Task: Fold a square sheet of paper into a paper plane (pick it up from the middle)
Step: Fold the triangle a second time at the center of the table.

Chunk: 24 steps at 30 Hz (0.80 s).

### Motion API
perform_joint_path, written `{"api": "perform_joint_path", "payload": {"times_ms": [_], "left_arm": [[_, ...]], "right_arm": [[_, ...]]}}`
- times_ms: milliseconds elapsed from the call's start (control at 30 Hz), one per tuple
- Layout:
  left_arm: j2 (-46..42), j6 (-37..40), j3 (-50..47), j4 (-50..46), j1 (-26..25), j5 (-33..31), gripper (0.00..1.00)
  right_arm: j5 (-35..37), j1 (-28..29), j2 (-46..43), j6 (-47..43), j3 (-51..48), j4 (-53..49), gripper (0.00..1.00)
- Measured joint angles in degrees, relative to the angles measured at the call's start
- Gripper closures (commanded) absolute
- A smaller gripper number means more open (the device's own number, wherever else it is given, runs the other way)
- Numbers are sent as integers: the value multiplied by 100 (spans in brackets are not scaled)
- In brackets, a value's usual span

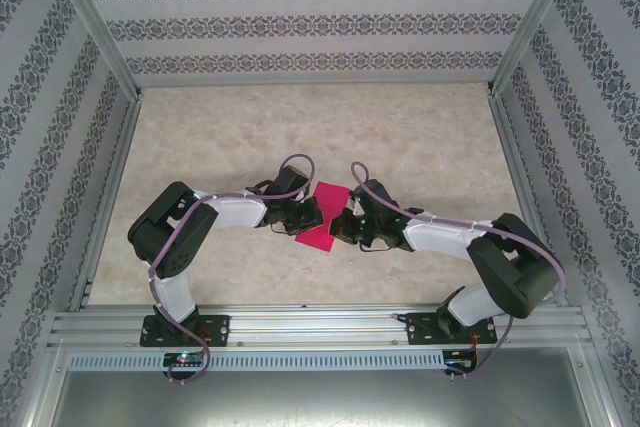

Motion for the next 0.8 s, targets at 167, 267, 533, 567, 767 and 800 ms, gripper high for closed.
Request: {"api": "perform_joint_path", "payload": {"times_ms": [167, 267, 533, 567, 767, 800], "left_arm": [[0, 0, 4, -7, 0, 0, 97], [0, 0, 13, -26, 0, 0, 97], [0, 0, 13, -26, 0, 0, 97], [0, 0, 13, -26, 0, 0, 97], [0, 0, 13, -28, 0, 0, 97], [0, 0, 13, -28, 0, 0, 96]], "right_arm": [[17, 2, -127, 101, -140, 50, 100], [-35, 4, -52, 168, -140, 146, 100], [-225, 195, 627, 210, 94, 398, 100], [-254, 197, 697, 210, 125, 433, 100], [-321, 188, 1045, 199, 225, 490, 100], [-323, 179, 1095, 192, 225, 485, 100]]}}
